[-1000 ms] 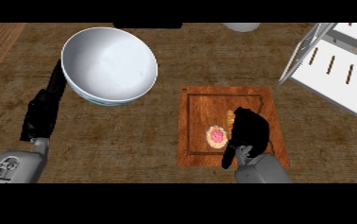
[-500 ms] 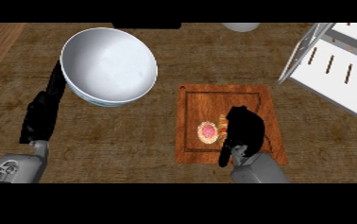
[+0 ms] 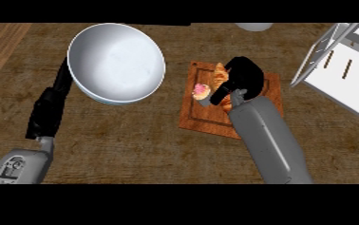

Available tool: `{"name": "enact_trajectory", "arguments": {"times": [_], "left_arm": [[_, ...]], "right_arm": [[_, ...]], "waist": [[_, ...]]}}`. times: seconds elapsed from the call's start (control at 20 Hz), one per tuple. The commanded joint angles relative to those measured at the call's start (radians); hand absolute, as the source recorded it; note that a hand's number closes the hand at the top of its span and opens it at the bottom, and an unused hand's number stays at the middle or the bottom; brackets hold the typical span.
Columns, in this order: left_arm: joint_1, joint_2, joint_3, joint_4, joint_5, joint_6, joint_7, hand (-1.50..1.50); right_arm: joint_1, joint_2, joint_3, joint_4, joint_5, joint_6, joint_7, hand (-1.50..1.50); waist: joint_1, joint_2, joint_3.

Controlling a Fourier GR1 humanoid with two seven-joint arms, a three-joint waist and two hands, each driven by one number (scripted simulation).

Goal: Pick the croissant from the cutting board and place it in the tiered basket

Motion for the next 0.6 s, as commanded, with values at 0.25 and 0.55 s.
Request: {"name": "enact_trajectory", "arguments": {"times": [0.25,0.55], "left_arm": [[0.006,0.017,0.024,0.030,0.005,-0.025,-0.017,0.00],[0.000,0.007,0.047,0.039,0.008,-0.022,-0.007,0.00]], "right_arm": [[-0.294,-0.019,-0.105,0.081,0.225,-0.347,0.084,1.50],[-0.404,-0.084,-0.143,0.112,0.360,-0.363,0.088,1.50]], "waist": [[-0.014,-0.008,-0.002],[-0.038,-0.012,-0.002]]}}
